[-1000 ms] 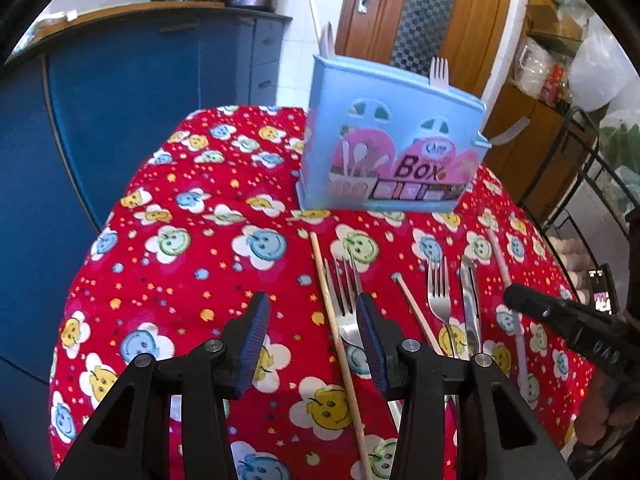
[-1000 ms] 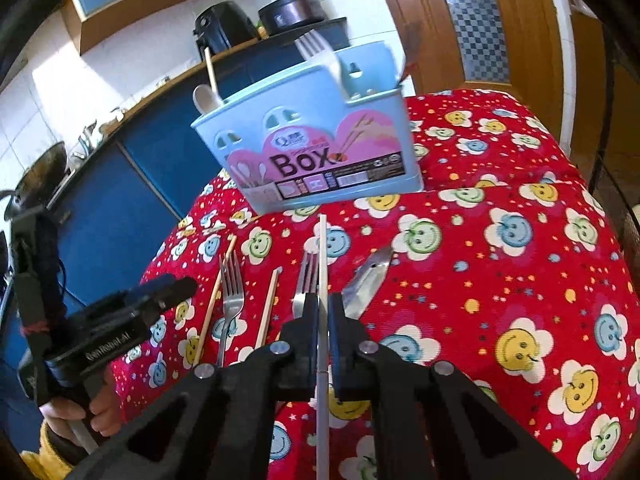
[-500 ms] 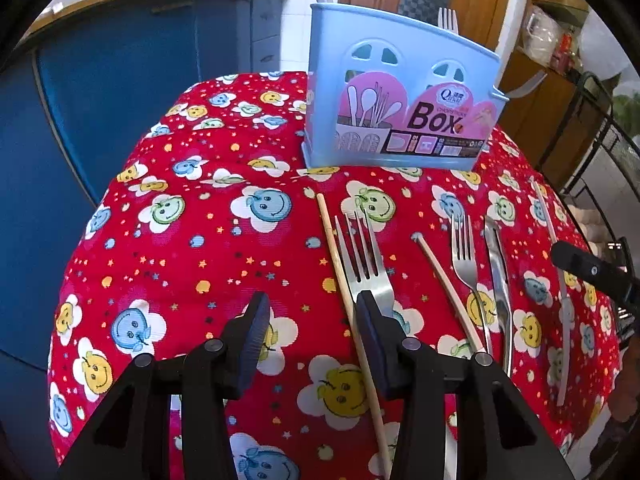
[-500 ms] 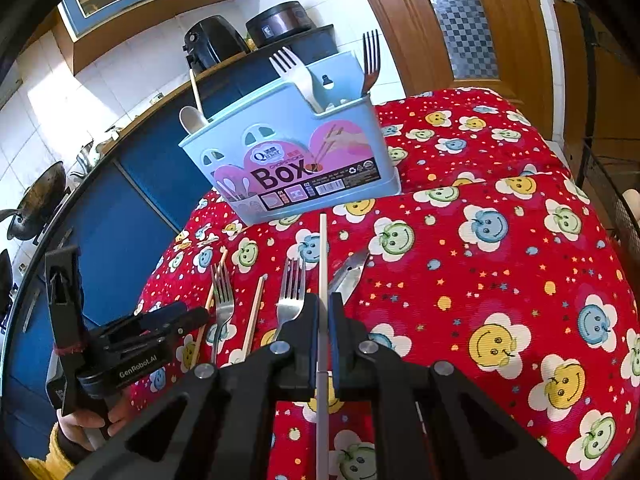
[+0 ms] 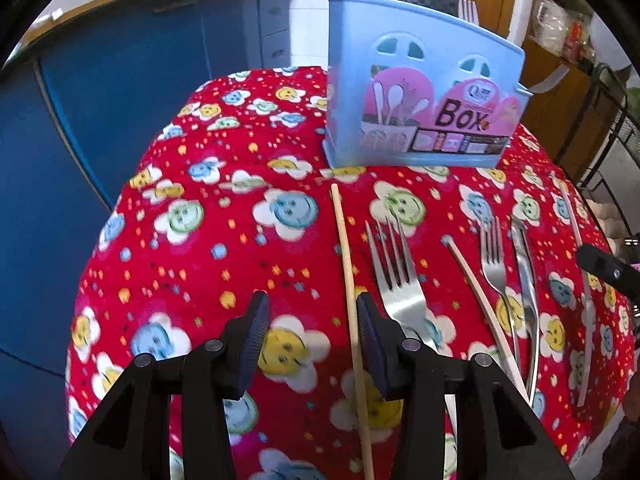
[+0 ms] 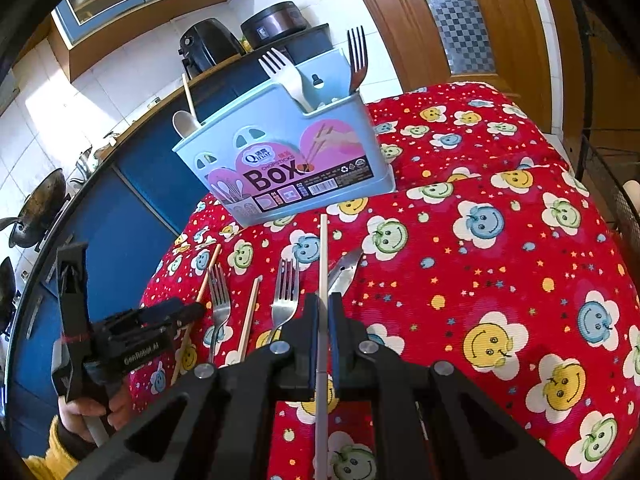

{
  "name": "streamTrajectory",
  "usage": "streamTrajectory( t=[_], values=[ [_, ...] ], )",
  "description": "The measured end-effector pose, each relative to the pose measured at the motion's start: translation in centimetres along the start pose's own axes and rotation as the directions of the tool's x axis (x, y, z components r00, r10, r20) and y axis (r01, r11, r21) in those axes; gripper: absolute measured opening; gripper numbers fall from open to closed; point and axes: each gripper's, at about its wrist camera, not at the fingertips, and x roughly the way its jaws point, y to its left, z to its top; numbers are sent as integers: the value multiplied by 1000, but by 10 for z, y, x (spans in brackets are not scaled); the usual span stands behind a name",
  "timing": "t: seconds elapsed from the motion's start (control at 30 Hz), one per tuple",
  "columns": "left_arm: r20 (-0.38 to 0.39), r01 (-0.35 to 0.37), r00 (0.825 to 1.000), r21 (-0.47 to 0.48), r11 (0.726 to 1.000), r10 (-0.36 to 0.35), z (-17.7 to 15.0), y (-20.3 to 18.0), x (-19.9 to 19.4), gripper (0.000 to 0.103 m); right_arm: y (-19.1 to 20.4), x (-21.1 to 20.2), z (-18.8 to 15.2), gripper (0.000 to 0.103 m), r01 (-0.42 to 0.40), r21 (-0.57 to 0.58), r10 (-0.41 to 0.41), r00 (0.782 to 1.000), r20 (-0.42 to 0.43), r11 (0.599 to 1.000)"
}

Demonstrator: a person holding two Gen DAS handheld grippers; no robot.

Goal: Organize utensils
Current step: 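Grasp a wooden chopstick with the right tool while the left tool grasps another chopstick, then lift both chopsticks and carry them over the blue caddy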

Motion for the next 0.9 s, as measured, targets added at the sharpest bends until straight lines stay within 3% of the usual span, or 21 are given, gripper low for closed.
streamTrajectory(
  t=[0.33,0.43,0.5,0.6,0.9],
  values=[
    [-61,36,998,43,998,-33,34,-2,31,45,0,-1,1,6,4,-5,-4,1000,0,1000],
    [-58,44,997,47,998,-41,38,-2,33,37,-1,0,3,6,7,-7,-7,1000,-2,1000],
    [-65,70,996,40,997,-68,40,-2,34,21,-3,1,4,6,7,-8,-7,1000,-3,1000],
    [-76,123,990,18,992,-121,43,-1,32,7,-3,1,5,6,7,-10,-7,1000,-2,1000],
    [12,228,974,-53,972,-228,45,6,2,4,2,-7,10,6,-5,-25,6,999,38,1000]
  ],
)
